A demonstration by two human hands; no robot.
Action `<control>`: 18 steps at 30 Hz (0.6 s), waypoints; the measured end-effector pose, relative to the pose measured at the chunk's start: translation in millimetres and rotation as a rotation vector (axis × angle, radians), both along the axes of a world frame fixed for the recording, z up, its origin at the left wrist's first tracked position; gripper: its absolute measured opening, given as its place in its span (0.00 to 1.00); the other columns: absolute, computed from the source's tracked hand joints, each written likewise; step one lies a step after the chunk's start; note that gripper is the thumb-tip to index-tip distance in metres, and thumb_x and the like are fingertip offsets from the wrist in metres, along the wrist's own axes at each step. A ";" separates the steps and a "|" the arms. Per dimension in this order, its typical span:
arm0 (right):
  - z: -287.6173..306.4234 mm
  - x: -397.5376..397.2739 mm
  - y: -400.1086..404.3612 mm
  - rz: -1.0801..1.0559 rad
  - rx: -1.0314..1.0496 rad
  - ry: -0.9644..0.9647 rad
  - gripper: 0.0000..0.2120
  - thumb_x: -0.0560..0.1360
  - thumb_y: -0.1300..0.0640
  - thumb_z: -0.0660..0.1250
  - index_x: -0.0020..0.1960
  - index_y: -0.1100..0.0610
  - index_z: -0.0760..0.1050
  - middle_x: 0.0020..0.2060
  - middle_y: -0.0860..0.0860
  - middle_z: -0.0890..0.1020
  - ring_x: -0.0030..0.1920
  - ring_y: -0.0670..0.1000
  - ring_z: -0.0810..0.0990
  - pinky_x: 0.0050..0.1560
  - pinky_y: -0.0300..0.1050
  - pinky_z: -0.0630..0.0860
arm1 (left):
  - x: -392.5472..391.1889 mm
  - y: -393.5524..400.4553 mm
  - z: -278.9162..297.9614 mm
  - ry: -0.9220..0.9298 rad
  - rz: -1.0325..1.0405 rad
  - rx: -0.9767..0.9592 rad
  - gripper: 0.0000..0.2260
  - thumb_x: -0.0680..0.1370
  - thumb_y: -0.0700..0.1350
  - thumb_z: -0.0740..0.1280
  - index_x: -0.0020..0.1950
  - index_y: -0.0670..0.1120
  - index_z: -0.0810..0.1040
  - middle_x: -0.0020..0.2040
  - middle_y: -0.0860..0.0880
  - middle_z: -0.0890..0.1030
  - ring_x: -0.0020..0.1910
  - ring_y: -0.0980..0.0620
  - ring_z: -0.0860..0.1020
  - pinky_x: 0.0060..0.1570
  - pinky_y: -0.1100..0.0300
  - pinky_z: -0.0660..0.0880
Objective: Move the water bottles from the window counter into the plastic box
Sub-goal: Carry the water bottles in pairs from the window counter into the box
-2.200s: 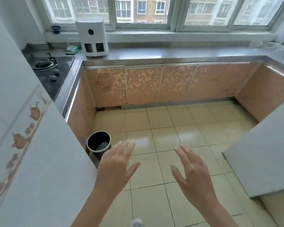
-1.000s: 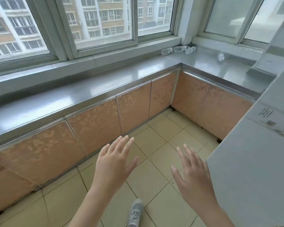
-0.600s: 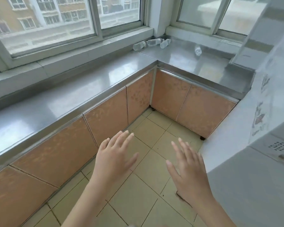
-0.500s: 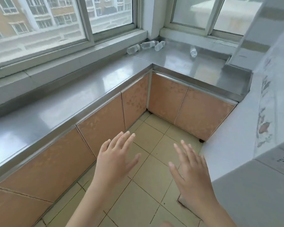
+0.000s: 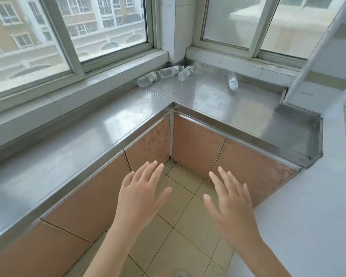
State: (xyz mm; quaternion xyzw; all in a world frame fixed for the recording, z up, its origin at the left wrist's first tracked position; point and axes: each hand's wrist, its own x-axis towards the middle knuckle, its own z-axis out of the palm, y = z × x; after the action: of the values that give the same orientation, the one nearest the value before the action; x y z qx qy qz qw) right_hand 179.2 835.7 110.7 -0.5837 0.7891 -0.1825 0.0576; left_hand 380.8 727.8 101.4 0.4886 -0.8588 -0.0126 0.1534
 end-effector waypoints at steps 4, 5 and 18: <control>2.6 -37.8 -59.1 -0.016 -0.007 -0.039 0.31 0.75 0.38 0.43 0.76 0.45 0.55 0.77 0.44 0.53 0.77 0.46 0.47 0.74 0.52 0.40 | -38.9 -58.7 2.6 -0.021 0.010 -0.005 0.28 0.77 0.63 0.56 0.71 0.51 0.74 0.70 0.53 0.76 0.71 0.52 0.73 0.65 0.49 0.71; 1.6 -48.0 -74.5 -0.014 -0.006 -0.036 0.31 0.75 0.38 0.43 0.76 0.45 0.55 0.77 0.44 0.53 0.77 0.46 0.47 0.74 0.52 0.40 | -49.1 -74.9 1.8 -0.026 0.010 -0.001 0.28 0.77 0.63 0.56 0.71 0.51 0.74 0.70 0.53 0.75 0.71 0.52 0.73 0.65 0.49 0.71; 0.1 -180.6 -289.3 -0.100 0.084 0.017 0.33 0.74 0.37 0.39 0.77 0.45 0.52 0.78 0.46 0.52 0.77 0.48 0.46 0.75 0.54 0.42 | -191.8 -319.6 -8.2 -0.045 -0.078 0.016 0.30 0.76 0.65 0.52 0.72 0.53 0.73 0.72 0.54 0.74 0.72 0.52 0.71 0.67 0.49 0.69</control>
State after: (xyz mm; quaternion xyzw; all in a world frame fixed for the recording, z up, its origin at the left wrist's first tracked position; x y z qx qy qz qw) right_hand -1.5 546.4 110.8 -0.5420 0.8247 -0.1472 0.0662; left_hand 189.0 408.2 93.2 0.4559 -0.8805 -0.0145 0.1293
